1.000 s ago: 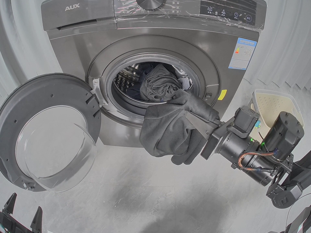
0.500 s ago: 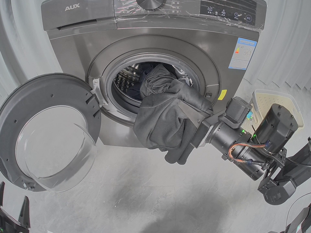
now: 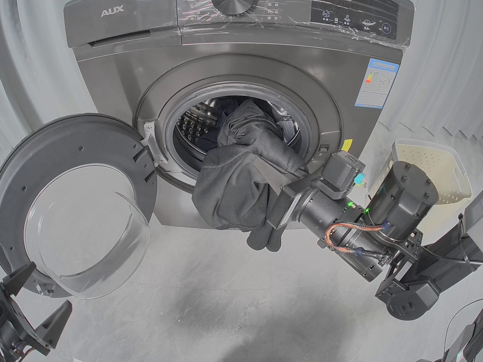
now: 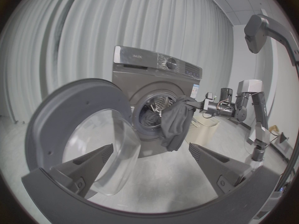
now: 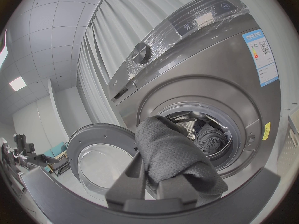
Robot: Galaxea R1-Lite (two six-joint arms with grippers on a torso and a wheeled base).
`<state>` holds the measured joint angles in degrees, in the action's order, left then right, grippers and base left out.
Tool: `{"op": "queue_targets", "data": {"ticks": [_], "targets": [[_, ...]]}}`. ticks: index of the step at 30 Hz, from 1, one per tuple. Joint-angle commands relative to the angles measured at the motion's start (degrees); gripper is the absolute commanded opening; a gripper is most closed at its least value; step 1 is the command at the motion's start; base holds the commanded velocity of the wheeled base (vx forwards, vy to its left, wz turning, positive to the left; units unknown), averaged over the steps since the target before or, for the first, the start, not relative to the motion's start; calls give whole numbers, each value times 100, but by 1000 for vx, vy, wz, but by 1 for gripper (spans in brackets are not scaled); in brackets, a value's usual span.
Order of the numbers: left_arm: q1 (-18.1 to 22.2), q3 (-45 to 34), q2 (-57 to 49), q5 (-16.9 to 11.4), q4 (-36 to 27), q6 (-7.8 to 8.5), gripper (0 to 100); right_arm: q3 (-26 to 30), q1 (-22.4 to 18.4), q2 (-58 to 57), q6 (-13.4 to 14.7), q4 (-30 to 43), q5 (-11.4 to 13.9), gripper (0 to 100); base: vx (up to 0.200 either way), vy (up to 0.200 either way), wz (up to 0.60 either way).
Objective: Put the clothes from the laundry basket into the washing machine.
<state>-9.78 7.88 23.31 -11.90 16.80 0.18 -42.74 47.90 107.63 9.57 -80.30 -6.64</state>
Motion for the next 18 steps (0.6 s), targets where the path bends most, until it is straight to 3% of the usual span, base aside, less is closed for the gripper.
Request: {"op": "queue_targets", "data": {"ticks": [1, 3, 8, 12, 18], "targets": [[-754, 276, 2442, -322, 1203, -106, 100, -200, -26, 329, -113, -3, 269, 0, 0, 0, 0], [-973, 267, 3101, -313, 1801, -141, 100, -270, -52, 329, -113, -12, 418, 0, 0, 0, 0], [-1255, 232, 4331, -322, 2662, -141, 100, -525, -149, 329, -113, -12, 453, 0, 0, 0, 0], [-1527, 452, 5043, -375, 2847, -133, 100, -665, -167, 311, -113, 41, 453, 0, 0, 0, 0], [-1624, 962, 5913, -542, 2934, -133, 100, -727, -184, 311, -113, 67, 453, 0, 0, 0, 0]]}}
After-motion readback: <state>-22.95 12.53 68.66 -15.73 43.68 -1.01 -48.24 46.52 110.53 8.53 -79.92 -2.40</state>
